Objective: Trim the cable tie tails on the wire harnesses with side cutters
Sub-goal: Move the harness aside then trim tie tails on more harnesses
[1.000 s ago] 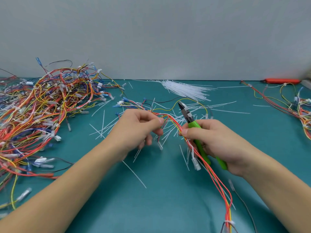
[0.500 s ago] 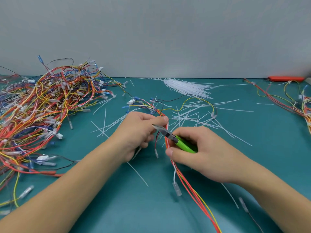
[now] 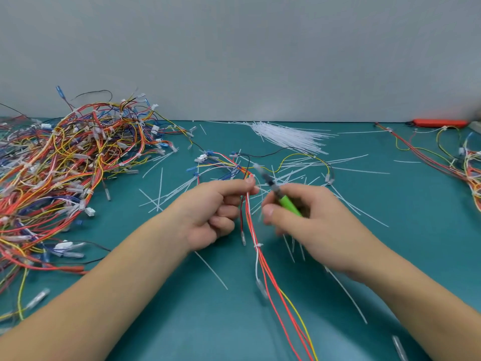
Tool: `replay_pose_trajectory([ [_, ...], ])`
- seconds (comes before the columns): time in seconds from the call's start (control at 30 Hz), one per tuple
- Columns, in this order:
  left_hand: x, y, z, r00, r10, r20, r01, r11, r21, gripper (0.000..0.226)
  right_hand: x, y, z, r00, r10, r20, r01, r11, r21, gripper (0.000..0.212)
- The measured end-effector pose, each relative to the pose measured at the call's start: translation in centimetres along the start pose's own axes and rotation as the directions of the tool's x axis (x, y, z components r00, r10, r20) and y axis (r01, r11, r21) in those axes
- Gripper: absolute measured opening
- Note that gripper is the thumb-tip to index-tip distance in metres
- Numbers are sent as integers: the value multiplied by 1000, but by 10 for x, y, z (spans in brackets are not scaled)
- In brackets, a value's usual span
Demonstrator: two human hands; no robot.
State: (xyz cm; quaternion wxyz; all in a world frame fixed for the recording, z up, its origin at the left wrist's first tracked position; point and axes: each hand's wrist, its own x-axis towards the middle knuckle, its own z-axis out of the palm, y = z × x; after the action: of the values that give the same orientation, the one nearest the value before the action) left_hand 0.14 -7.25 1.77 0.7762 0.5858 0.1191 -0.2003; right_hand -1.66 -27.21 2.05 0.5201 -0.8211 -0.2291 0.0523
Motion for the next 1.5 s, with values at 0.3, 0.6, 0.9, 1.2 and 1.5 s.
replay_pose_trajectory([
  [0.3,-1,0,3,993,-80,81,86,994,-68,16,11,6,-9,930,229,-287,-86,896,436,18],
  [0.6,0,-1,3,991,-91,95,96,994,-50,16,12,8,-9,915,253,-315,-53,849,526,18],
  [0.9,-1,-2,3,992,-65,106,59,996,62,25,15,11,-11,918,315,-242,-70,728,681,32],
  [1.2,-1,2,5,992,119,41,-108,974,-201,14,8,3,-10,893,447,59,-396,717,574,38],
  [1.5,3,-4,4,967,255,-15,-255,965,-58,11,3,-7,-3,903,377,205,-426,847,319,37],
])
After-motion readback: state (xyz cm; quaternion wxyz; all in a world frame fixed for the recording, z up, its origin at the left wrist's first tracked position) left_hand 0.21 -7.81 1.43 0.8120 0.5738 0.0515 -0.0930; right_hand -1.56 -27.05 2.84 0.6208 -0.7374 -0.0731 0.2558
